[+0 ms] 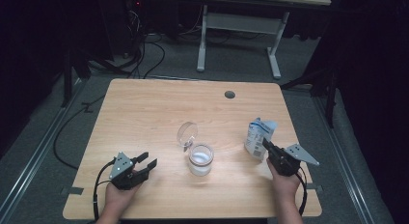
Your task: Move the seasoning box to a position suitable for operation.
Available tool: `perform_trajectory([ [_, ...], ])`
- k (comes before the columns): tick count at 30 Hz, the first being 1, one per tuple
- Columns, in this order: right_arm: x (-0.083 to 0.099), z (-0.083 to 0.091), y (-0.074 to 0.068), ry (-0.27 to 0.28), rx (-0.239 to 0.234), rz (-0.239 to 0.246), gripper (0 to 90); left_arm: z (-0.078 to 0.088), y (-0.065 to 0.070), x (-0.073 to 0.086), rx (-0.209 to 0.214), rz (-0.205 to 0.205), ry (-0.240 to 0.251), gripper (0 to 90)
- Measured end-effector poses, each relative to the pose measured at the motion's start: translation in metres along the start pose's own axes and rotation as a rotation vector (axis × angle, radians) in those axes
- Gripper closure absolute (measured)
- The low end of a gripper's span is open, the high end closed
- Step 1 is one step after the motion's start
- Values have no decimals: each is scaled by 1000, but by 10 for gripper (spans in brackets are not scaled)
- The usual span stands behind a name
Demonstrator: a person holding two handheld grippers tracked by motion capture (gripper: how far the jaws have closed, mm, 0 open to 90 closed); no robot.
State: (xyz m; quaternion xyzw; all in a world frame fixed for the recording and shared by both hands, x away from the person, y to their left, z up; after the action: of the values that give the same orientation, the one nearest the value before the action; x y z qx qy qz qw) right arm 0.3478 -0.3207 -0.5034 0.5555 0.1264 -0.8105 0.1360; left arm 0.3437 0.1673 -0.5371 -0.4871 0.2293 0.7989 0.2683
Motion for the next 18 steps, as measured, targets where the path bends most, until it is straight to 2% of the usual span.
perform_trajectory([
  [4, 1, 3, -2, -1, 7, 9, 893, 0, 1, 0, 0, -13, -2, 523],
  [18, 2, 3, -3, -11, 21, 25, 859, 0, 1, 0, -1, -16, -2, 522],
])
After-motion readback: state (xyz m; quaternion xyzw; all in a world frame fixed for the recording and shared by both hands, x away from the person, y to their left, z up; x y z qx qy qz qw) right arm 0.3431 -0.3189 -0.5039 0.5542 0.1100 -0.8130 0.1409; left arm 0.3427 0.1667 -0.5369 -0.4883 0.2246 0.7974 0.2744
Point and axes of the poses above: each handheld gripper's, and its own axes: z roughly backward along the jaws, x roughly out of its underside, y roughly to its right, the point moved 2 cm from there along -z, roughly forward along the jaws, and after that the axes turned 6 degrees about -y, right-handed, at the moved point
